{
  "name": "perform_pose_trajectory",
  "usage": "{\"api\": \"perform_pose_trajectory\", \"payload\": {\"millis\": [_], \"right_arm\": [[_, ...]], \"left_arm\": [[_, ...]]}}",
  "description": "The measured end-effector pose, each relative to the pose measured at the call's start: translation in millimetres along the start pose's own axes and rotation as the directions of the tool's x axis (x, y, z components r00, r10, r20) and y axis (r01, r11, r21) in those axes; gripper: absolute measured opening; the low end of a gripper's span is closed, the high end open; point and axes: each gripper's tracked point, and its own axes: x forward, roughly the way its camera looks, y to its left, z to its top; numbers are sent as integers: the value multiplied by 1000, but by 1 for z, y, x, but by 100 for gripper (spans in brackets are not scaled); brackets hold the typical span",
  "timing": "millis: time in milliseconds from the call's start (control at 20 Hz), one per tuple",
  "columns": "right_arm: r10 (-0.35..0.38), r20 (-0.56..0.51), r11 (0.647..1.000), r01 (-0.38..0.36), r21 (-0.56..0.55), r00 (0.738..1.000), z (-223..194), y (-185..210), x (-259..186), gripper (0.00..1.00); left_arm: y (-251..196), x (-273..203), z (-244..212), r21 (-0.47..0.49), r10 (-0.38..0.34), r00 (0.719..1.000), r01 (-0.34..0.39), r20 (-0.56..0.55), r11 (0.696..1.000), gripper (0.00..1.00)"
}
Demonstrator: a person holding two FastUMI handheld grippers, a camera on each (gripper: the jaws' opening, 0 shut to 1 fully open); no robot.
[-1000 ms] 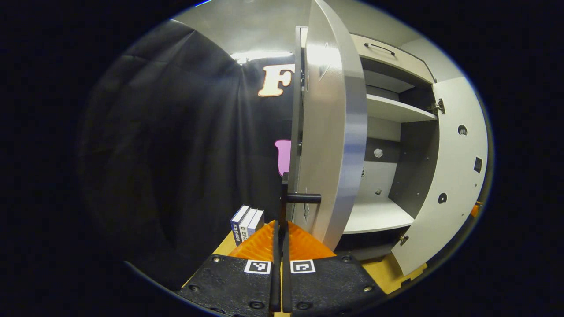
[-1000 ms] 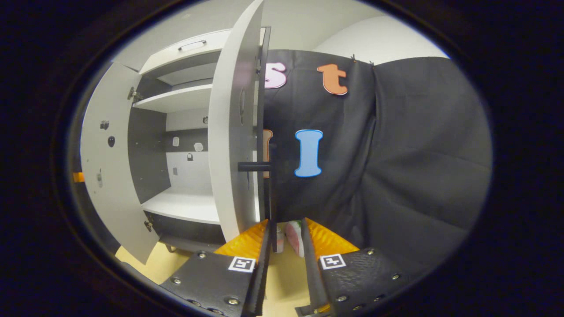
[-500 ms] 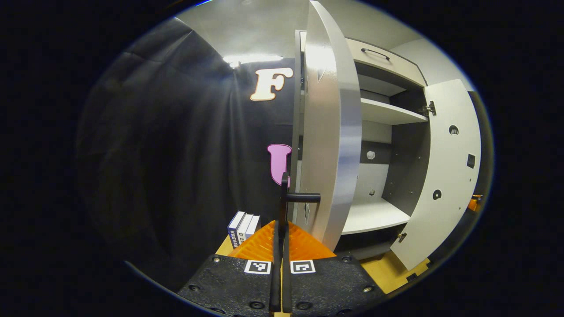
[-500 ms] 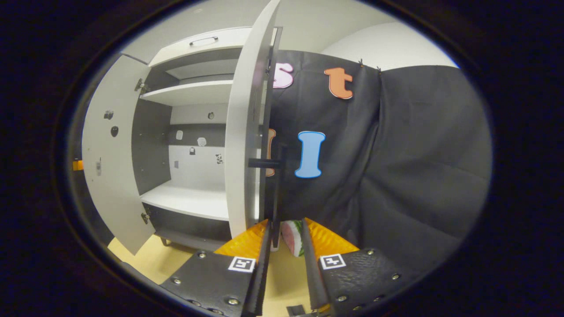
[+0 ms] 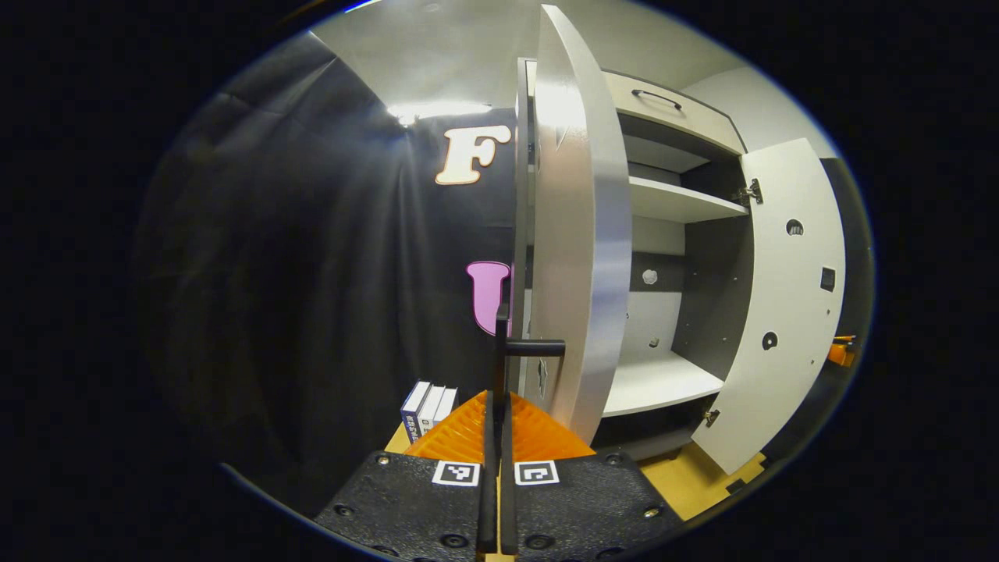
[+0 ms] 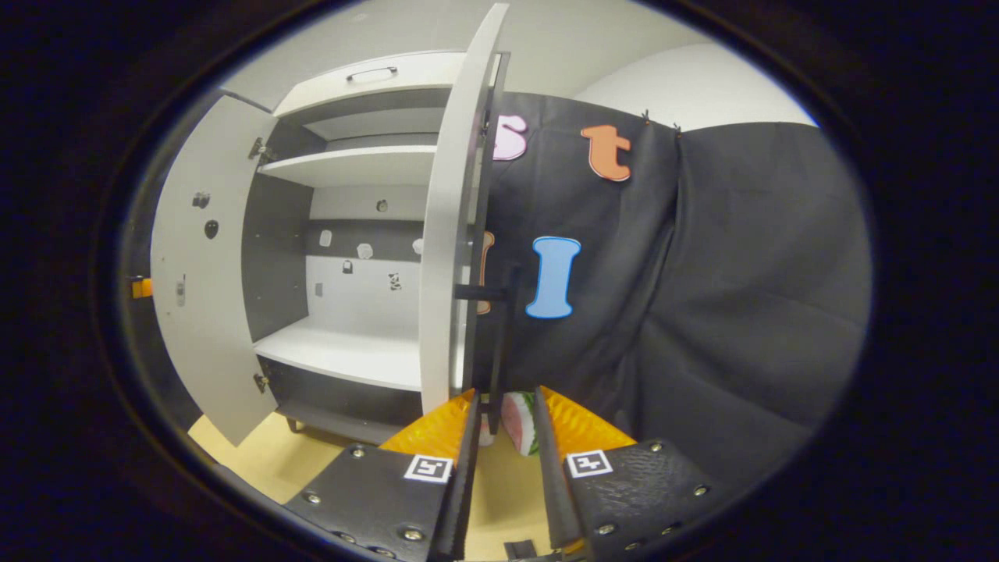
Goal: Open the right door of the double-door shoe cabinet with the right hand, and open the left door with the left hand.
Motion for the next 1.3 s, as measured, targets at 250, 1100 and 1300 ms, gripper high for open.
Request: {"api": "perform_pose_trajectory", "payload": {"millis": [250, 1100, 1300], "right_arm": [[-5, 3, 1000, 5, -4, 1000, -1, -5, -4, 39], [26, 40, 999, -27, 28, 999, 13, -8, -8, 31], [32, 42, 999, -34, 38, 999, 13, -8, -8, 31]], "left_arm": [[3, -12, 3, 16, 27, 1000, -27, 10, 1000, 6], [15, -20, 11, -60, 88, 995, -85, 41, 995, 39], [23, -22, 10, -52, 124, 992, -122, 35, 991, 58]]}}
